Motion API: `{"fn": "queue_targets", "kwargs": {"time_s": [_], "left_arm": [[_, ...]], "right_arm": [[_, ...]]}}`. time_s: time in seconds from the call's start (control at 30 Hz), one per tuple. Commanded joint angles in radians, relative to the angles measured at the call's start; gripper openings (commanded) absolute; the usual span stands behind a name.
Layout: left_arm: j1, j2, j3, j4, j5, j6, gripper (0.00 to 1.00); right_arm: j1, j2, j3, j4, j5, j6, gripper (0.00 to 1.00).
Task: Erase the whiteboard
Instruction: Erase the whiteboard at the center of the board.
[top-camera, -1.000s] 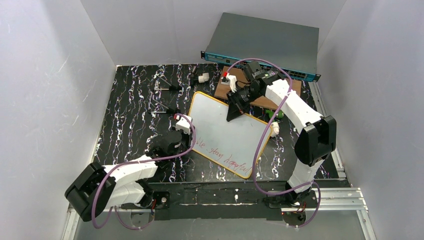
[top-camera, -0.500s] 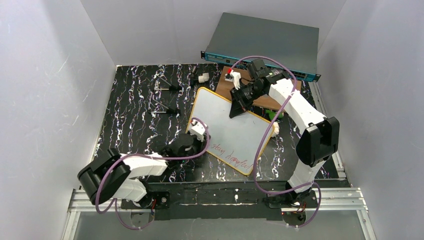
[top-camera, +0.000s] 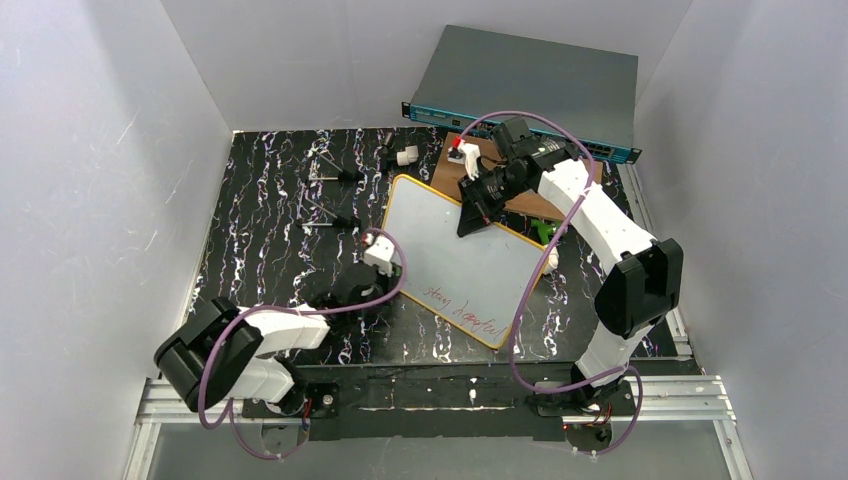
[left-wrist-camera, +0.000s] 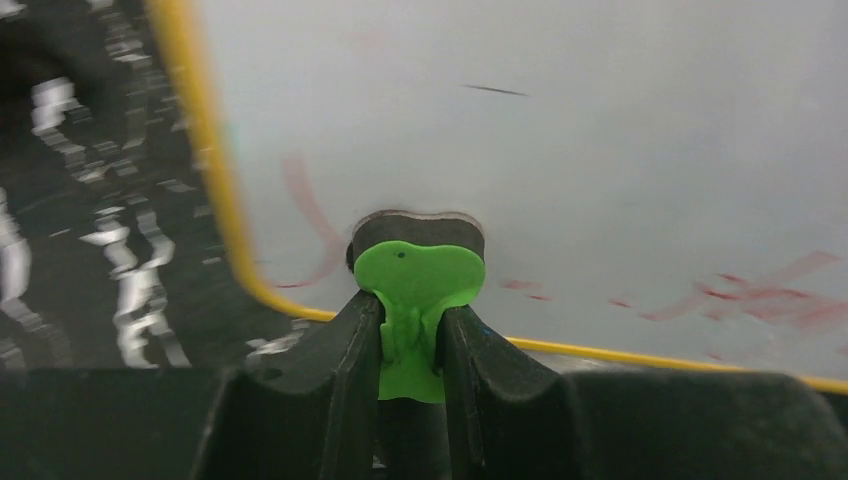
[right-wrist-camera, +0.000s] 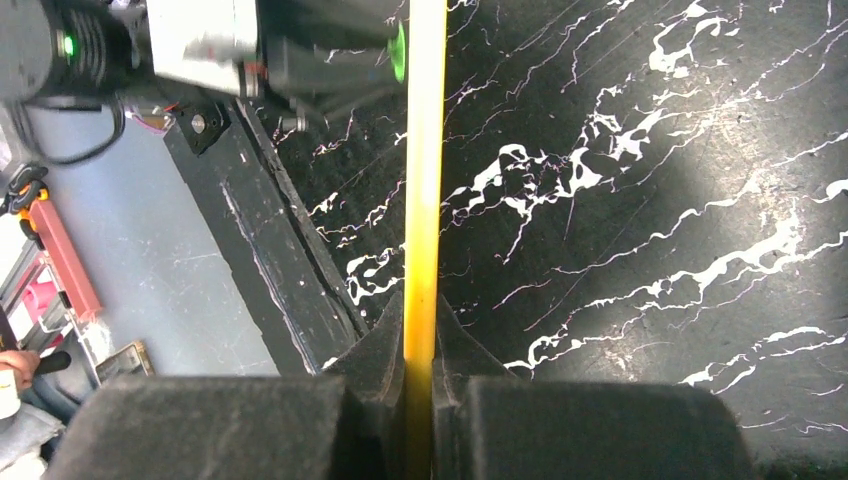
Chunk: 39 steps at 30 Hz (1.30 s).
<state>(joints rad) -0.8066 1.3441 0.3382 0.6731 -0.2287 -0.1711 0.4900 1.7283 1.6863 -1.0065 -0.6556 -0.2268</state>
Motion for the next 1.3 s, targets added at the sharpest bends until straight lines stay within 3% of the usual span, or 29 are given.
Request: {"fn": "queue_targets", "kwargs": {"time_s": [0.0, 0.33, 0.63, 1.03, 1.17, 1.27], "left_arm": [[0.141, -0.051, -0.033, 0.03, -0.024, 0.023, 0.0], [0.265, 0.048, -0.015, 0.133, 0.036, 0.052, 0.0], [0.232, 0.117, 0.039, 0.183, 0.302, 0.009, 0.0], [-0.145, 0.214, 0.194, 0.177, 0.252, -0.06, 0.0], [-0.125, 0.181, 0.195, 0.092, 0.112, -0.053, 0.0], [-0.002, 0.123, 0.19, -0.032, 0.105, -0.072, 0.0]], "right_arm": [[0.052, 0.002, -0.025, 0.005, -0.147, -0.063, 0.01], [0.052, -0.009, -0.036, 0.013, -0.151, -0.059, 0.01], [0.057, 0.003, -0.043, 0.022, -0.18, -0.044, 0.01], [0.068, 0.026, -0.037, 0.025, -0.187, -0.034, 0.01], [0.069, 0.016, -0.044, 0.03, -0.171, -0.032, 0.01], [0.068, 0.011, -0.047, 0.032, -0.168, -0.032, 0.01]]}}
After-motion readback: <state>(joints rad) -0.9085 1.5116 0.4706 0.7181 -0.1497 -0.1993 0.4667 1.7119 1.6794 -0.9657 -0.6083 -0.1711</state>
